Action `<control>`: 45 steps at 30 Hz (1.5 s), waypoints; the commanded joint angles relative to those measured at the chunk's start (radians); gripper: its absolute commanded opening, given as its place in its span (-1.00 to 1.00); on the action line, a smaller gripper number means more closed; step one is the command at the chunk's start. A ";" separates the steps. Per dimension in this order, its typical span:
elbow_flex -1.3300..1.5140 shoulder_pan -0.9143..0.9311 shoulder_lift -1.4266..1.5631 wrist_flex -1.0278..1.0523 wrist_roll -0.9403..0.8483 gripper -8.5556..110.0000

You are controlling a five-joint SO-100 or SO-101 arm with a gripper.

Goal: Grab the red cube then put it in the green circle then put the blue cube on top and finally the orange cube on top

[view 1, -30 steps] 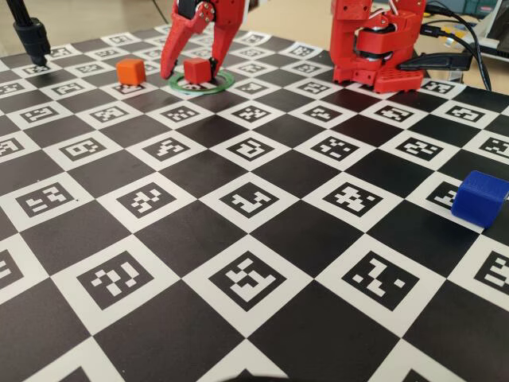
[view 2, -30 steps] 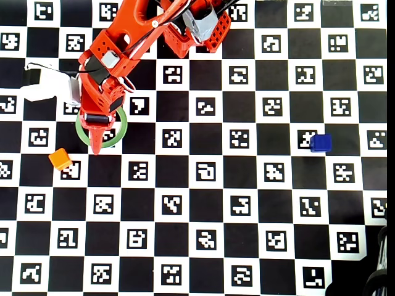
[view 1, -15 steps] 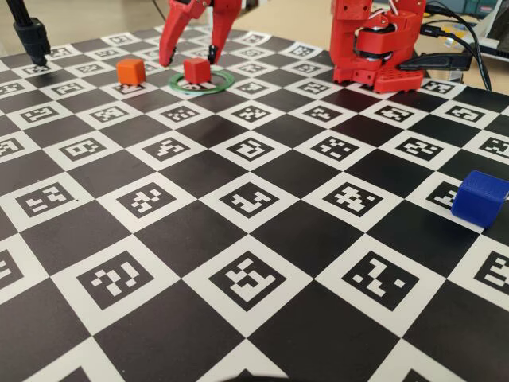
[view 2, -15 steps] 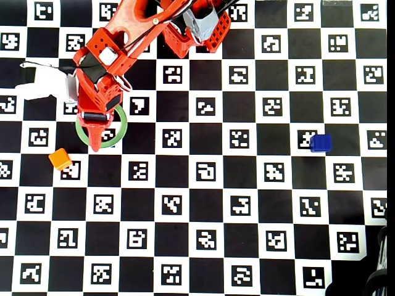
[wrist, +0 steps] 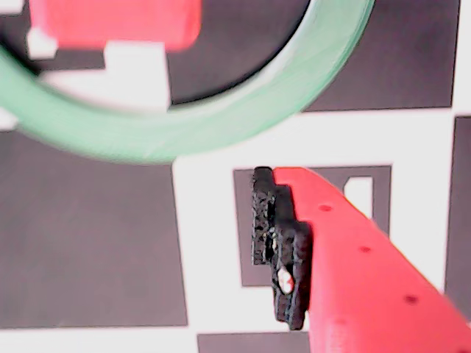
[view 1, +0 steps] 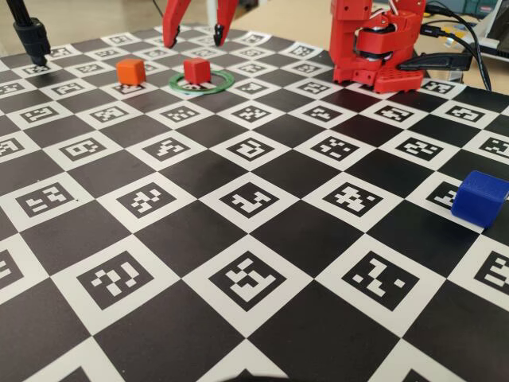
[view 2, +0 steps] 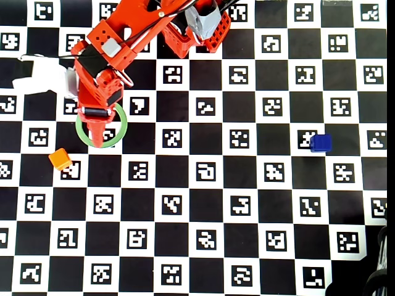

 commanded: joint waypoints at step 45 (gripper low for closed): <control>-0.647 -1.402 -0.121 0.365 1.411 -0.23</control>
